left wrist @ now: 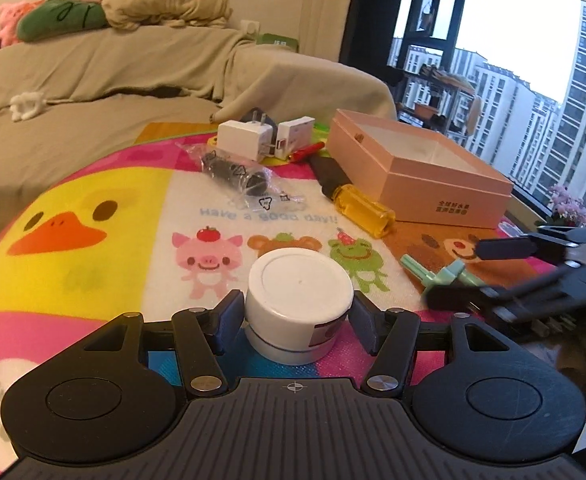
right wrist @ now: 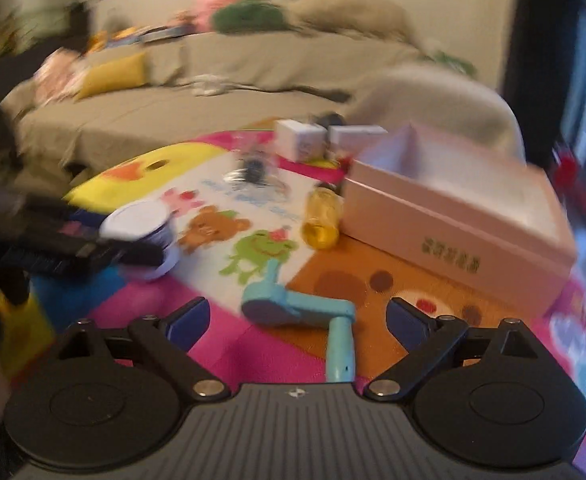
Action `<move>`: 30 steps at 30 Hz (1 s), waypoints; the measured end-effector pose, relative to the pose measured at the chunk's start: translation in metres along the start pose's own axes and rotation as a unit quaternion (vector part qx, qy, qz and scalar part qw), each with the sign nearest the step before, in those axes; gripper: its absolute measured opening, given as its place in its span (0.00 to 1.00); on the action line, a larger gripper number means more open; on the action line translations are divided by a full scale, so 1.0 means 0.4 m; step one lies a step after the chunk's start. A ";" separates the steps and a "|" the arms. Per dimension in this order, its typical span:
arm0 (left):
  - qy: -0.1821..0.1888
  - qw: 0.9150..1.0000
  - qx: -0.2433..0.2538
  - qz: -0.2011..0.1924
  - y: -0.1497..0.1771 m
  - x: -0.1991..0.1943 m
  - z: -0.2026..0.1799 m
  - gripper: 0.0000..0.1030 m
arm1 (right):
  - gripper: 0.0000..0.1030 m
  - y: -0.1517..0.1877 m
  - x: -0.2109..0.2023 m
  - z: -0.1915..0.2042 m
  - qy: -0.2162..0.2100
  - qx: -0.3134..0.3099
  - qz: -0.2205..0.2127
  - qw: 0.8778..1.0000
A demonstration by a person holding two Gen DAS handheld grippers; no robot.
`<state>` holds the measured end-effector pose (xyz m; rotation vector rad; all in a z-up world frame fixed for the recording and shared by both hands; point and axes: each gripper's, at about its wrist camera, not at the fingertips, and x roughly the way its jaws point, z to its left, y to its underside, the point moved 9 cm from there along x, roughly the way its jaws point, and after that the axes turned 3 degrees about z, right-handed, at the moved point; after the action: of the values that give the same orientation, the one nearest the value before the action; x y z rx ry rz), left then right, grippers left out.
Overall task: Organize rigid objects
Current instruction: 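Carry the jar into the pink box while the right gripper drops the teal tool in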
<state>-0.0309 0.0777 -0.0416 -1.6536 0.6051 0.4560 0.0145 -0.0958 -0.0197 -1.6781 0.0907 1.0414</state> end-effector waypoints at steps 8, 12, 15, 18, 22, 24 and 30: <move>-0.009 1.000 0.030 0.004 -0.004 -0.008 -0.029 0.60 | 0.69 0.014 -0.006 0.030 -0.016 -0.037 0.019 0.999; 0.050 0.998 0.040 -0.017 -0.076 -0.028 -0.115 0.60 | 0.68 0.005 -0.103 -0.008 -0.021 -0.027 -0.020 0.999; 0.081 0.993 0.068 -0.044 -0.191 -0.026 -0.207 0.60 | 0.68 -0.004 -0.161 -0.058 0.013 -0.025 -0.055 0.998; 0.112 0.988 0.083 -0.071 -0.329 0.018 -0.304 0.60 | 0.68 -0.007 -0.198 -0.104 0.041 -0.017 -0.082 0.996; 0.126 0.990 0.027 -0.064 -0.458 0.132 -0.360 0.60 | 0.68 0.007 -0.214 -0.143 0.045 0.004 -0.089 0.995; 0.128 0.990 0.015 -0.062 -0.481 0.162 -0.370 0.60 | 0.68 0.015 -0.223 -0.157 0.053 0.005 -0.092 0.994; 0.140 0.985 0.018 -0.094 -0.438 0.125 -0.308 0.60 | 0.68 0.040 -0.230 -0.218 0.069 0.022 -0.094 0.993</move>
<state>0.1119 -0.0316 0.0849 -1.7350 0.6502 0.0738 0.0006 -0.2124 0.0303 -1.6835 0.0447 0.7771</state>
